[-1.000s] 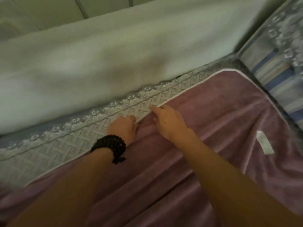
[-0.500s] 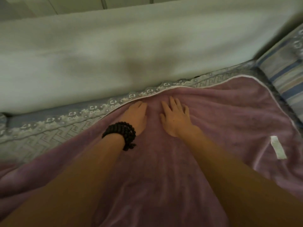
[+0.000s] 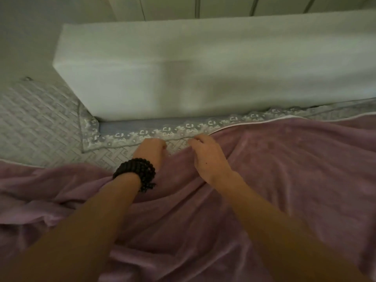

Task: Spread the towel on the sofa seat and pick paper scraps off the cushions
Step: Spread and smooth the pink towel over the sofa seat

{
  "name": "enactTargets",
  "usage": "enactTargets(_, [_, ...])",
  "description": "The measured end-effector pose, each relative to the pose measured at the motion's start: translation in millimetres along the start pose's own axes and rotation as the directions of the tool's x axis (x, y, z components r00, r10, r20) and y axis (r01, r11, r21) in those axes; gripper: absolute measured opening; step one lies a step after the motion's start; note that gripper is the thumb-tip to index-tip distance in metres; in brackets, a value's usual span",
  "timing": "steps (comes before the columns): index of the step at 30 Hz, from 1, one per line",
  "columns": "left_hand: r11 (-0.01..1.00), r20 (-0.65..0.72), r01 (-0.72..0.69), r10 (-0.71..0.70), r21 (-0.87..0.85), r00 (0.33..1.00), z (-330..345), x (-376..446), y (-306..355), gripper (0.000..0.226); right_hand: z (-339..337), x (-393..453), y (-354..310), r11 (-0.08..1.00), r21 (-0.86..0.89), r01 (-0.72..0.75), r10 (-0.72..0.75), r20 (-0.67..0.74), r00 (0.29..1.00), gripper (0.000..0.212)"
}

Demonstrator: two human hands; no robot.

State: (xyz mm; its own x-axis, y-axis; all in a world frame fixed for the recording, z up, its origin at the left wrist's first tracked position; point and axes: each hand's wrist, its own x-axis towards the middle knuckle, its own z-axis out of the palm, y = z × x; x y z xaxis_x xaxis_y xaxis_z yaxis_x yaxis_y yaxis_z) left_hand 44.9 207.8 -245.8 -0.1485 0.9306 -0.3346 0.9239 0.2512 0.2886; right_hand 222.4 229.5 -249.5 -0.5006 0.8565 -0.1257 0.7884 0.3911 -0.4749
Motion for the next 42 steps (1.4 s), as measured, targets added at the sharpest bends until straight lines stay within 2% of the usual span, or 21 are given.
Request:
enactTargets(2, [1.000, 0.131, -0.016, 0.018, -0.018, 0.991, -4, -8, -26, 0.022, 15, 15, -28, 1.000, -0.012, 0.007, -0.006, 0.071, 0.997, 0.035])
enactTargets(6, [0.991, 0.322, -0.126, 0.134, -0.046, 0.937, -5, -25, -60, 0.028, 25, 24, -56, 0.982, -0.179, -0.056, 0.102, 0.259, 0.960, 0.024])
enactTargets(8, [0.983, 0.413, -0.174, 0.183, -0.059, 0.892, -8, -31, -72, 0.031, 20, 26, -64, 0.962, -0.258, -0.085, 0.174, 0.347, 0.922, 0.027])
enactTargets(10, [0.968, 0.505, -0.243, 0.242, -0.066, 0.829, -11, -33, -74, 0.023, 15, 28, -71, 0.931, -0.359, -0.061, 0.221, 0.424, 0.878, 0.032])
enactTargets(11, [0.963, 0.516, -0.264, 0.254, -0.055, 0.818, -13, -34, -74, 0.018, 14, 29, -75, 0.915, -0.402, -0.035, 0.228, 0.443, 0.867, 0.032])
enactTargets(13, [0.968, 0.452, -0.251, 0.237, -0.029, 0.860, -19, -34, -77, 0.026, 13, 32, -84, 0.897, -0.442, -0.021, 0.235, 0.435, 0.869, 0.028])
enactTargets(15, [0.985, 0.312, -0.174, 0.164, 0.004, 0.936, -30, -30, -82, 0.030, 11, 37, -89, 0.912, -0.402, -0.078, 0.247, 0.387, 0.888, 0.023])
enactTargets(18, [0.992, 0.111, -0.101, 0.091, 0.082, 0.990, -51, -8, -84, 0.025, 5, 55, -94, 0.924, -0.349, -0.154, 0.237, 0.207, 0.949, 0.021])
enactTargets(20, [0.988, -0.036, -0.058, 0.064, 0.144, 0.997, -60, 11, -79, 0.021, 8, 72, -96, 0.943, -0.274, -0.191, 0.223, 0.092, 0.970, 0.032])
enactTargets(21, [0.986, -0.084, -0.036, 0.050, 0.165, 0.995, -60, 19, -77, 0.018, 13, 77, -96, 0.957, -0.211, -0.200, 0.227, 0.114, 0.967, 0.042])
enactTargets(22, [0.983, -0.075, -0.016, 0.031, 0.184, 0.997, -58, 24, -77, 0.017, 19, 80, -96, 0.965, -0.156, -0.211, 0.240, 0.193, 0.952, 0.055])
enactTargets(24, [0.976, 0.067, 0.007, -0.023, 0.217, 0.997, -48, 25, -81, 0.026, 35, 74, -90, 0.966, -0.122, -0.230, 0.259, 0.362, 0.895, 0.071])
enactTargets(26, [0.981, 0.163, 0.004, -0.036, 0.192, 0.986, -34, 14, -90, 0.048, 49, 61, -79, 0.966, -0.159, -0.202, 0.250, 0.398, 0.883, 0.074])
enactTargets(27, [0.988, 0.156, 0.004, -0.029, 0.155, 0.987, -29, 8, -95, 0.059, 52, 56, -76, 0.967, -0.180, -0.179, 0.236, 0.382, 0.893, 0.073])
enactTargets(29, [0.998, 0.054, -0.007, 0.004, 0.064, 0.999, -27, -1, -102, 0.072, 52, 53, -75, 0.957, -0.242, -0.162, 0.240, 0.340, 0.909, 0.071])
enactTargets(31, [0.998, -0.055, -0.001, 0.004, 0.055, 0.998, -28, -6, -112, 0.069, 50, 54, -84, 0.926, -0.317, -0.206, 0.303, 0.299, 0.905, 0.074])
enactTargets(32, [0.996, -0.062, 0.010, -0.004, 0.089, 0.998, -31, -7, -119, 0.065, 50, 55, -90, 0.909, -0.338, -0.245, 0.350, 0.296, 0.889, 0.076])
enactTargets(35, [0.975, 0.120, 0.009, -0.037, 0.221, 0.992, -34, -11, -140, 0.072, 52, 56, -104, 0.892, -0.294, -0.343, 0.440, 0.397, 0.805, 0.077])
enactTargets(38, [0.975, 0.279, -0.003, -0.061, 0.223, 0.958, -34, -18, -155, 0.087, 57, 54, -107, 0.879, -0.263, -0.397, 0.474, 0.404, 0.782, 0.076])
enactTargets(40, [0.983, 0.258, -0.029, -0.019, 0.180, 0.966, -36, -25, -162, 0.078, 63, 52, -109, 0.877, -0.270, -0.398, 0.477, 0.389, 0.788, 0.074])
enactTargets(42, [0.993, 0.130, -0.092, 0.082, 0.070, 0.988, -43, -35, -171, 0.054, 67, 50, -108, 0.875, -0.275, -0.398, 0.477, 0.360, 0.802, 0.073])
